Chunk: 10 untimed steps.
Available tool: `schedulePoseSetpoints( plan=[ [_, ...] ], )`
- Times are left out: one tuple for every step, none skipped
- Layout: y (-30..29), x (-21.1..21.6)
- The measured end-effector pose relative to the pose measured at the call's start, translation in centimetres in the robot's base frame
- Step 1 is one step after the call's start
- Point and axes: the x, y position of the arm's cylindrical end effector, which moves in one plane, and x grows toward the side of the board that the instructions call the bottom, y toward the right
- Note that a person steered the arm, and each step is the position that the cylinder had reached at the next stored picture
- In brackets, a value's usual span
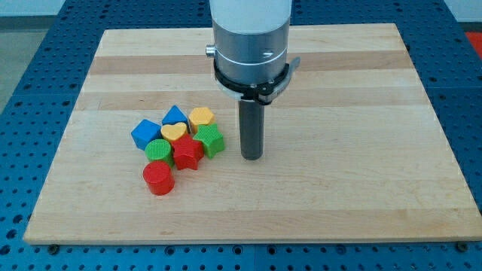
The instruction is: Push the group of blocks to the right
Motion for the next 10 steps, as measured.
schedulePoseSetpoints(
  plan=[
    [0.0,0.0],
    [-0.2,0.0],
    [-1.2,-3.0],
    [-3.8,-11.1],
    [-4.0,-14.2],
    [-6.9,-18.4],
    [-11.9,-17.3],
    [-16.7,-13.6],
    [-18.8,-12.0],
    [-20.2,-9.1]
  ],
)
